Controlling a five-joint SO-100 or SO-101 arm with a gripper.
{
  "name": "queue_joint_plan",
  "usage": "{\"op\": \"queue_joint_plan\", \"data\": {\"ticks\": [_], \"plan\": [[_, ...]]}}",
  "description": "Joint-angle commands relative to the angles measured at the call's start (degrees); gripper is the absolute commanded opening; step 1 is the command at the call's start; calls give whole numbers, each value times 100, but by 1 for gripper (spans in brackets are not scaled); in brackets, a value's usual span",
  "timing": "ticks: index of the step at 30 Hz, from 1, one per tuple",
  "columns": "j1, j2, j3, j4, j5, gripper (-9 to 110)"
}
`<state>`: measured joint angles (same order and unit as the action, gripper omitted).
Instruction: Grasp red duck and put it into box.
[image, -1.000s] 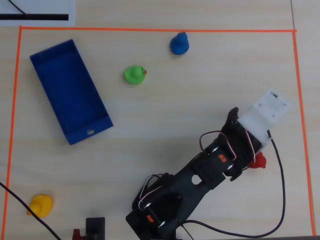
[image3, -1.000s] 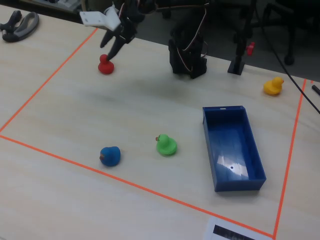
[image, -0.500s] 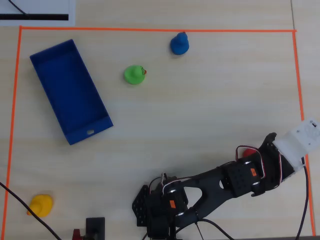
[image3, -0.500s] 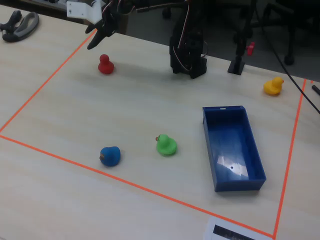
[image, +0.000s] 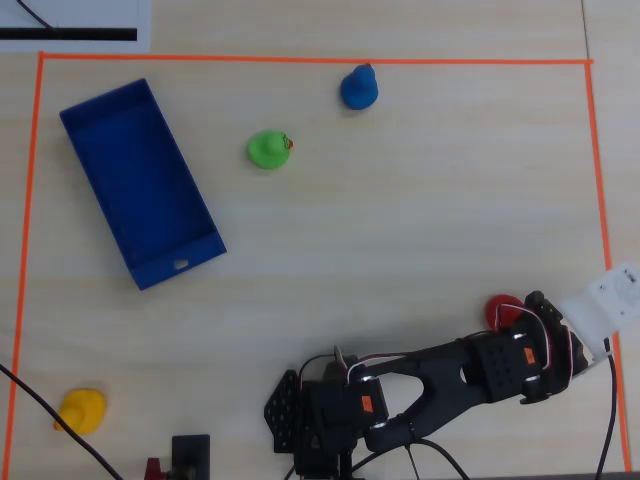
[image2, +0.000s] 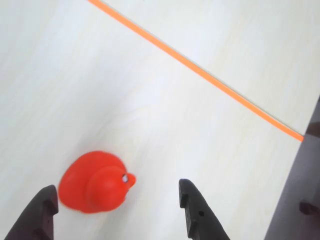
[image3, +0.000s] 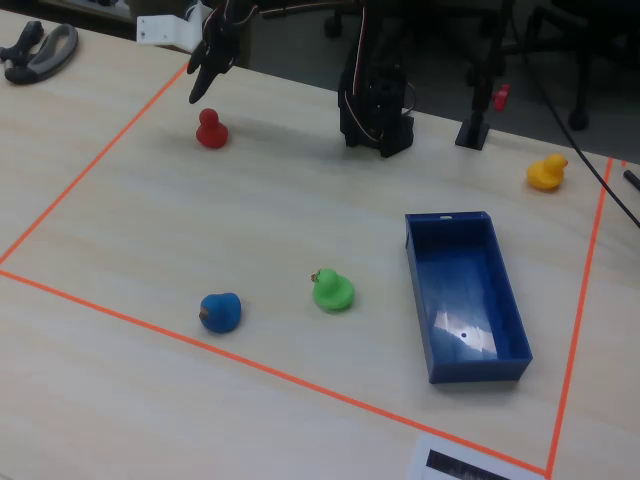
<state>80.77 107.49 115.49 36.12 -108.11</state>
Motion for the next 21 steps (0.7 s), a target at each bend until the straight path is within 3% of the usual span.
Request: {"op": "queue_joint_plan", "data": {"ticks": [1, 21], "plan": [[62, -18, -272, -387, -53, 33], [-448, 44, 1195, -756, 272, 33]]}}
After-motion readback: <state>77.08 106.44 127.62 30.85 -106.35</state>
